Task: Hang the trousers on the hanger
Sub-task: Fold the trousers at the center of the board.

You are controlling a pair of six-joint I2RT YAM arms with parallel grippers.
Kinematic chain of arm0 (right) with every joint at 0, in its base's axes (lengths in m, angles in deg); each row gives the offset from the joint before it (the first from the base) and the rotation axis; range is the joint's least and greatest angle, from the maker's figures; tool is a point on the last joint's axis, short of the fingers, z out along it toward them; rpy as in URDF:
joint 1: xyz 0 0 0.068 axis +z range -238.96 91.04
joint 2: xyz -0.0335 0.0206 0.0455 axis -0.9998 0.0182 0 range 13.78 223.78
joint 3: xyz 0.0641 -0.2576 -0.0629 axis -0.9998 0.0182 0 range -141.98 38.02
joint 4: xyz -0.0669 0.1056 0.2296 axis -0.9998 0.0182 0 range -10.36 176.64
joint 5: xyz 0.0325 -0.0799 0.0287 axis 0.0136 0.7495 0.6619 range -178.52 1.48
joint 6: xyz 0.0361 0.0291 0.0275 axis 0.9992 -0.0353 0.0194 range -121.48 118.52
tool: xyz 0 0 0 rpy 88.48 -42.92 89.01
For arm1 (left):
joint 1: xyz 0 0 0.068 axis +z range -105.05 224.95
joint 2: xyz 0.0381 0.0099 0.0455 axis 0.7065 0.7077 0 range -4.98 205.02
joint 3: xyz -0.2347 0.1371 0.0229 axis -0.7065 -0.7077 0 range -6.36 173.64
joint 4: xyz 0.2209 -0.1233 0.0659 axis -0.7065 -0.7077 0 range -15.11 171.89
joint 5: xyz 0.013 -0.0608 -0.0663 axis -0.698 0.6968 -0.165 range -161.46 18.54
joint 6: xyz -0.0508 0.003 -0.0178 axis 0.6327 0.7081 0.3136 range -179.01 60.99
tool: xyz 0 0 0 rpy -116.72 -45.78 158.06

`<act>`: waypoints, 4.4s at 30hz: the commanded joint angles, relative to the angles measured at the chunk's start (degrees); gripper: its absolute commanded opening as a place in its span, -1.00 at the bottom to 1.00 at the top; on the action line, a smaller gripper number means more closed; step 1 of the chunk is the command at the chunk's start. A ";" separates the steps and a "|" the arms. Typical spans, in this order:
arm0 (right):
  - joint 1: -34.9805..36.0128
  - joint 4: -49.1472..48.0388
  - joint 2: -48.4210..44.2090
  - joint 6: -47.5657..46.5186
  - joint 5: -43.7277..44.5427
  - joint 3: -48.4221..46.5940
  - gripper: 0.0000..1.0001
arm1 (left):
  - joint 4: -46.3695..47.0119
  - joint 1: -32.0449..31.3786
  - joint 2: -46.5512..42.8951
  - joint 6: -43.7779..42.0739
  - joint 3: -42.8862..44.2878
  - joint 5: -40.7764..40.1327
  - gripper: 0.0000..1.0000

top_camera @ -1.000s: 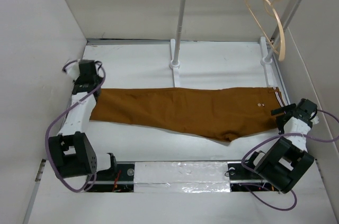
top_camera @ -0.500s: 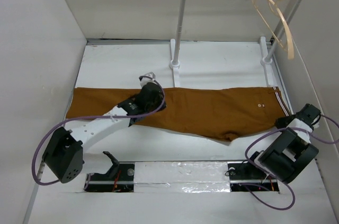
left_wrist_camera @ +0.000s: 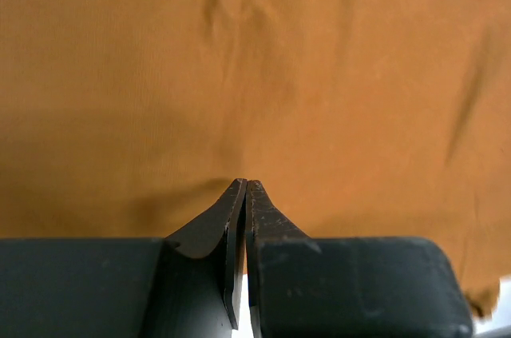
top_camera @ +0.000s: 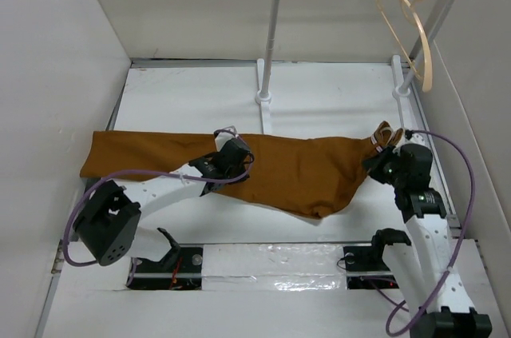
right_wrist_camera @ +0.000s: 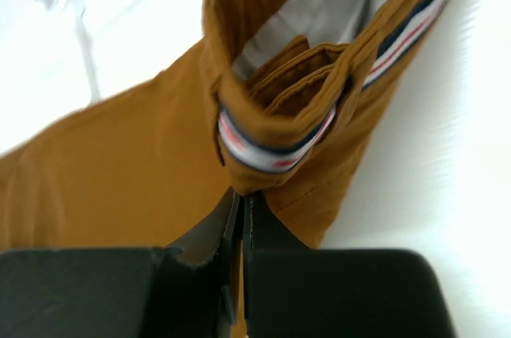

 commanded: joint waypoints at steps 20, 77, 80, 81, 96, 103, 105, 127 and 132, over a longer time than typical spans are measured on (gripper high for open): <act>18.16 11.73 23.31 -3.55 -2.34 -63.22 -1.00 | 5.12 -8.50 14.60 2.81 7.59 1.29 -1.00; 67.39 -20.36 66.41 6.82 21.59 -74.75 -1.00 | -19.31 35.35 -27.58 -12.31 31.53 -6.52 -0.62; 62.37 -17.64 64.28 7.18 17.88 -77.56 -1.00 | -18.26 35.35 -26.00 -12.40 32.31 -4.86 -0.62; 61.76 -17.37 63.67 7.00 17.52 -78.26 -1.00 | -17.90 35.35 -25.30 -12.22 33.36 -4.50 -0.62; 69.65 -10.86 98.19 3.49 -1.82 -102.16 -0.95 | -16.67 35.35 -24.59 -16.09 34.25 -11.35 -0.61; 71.95 -9.63 96.11 2.17 -3.04 -94.47 0.50 | -15.97 35.35 -25.03 -17.49 34.78 -13.65 -0.60; 70.37 -9.54 90.34 1.64 -2.53 -89.98 0.58 | -15.35 35.35 -25.29 -17.23 33.37 -12.50 -0.59; 54.99 -8.04 20.62 7.87 7.67 -4.55 0.08 | 1.52 25.15 -17.75 -4.93 -8.81 11.41 -0.49; 49.11 -5.94 18.75 11.66 7.85 1.97 0.26 | 2.49 25.15 -15.45 -0.99 -11.72 11.05 -0.49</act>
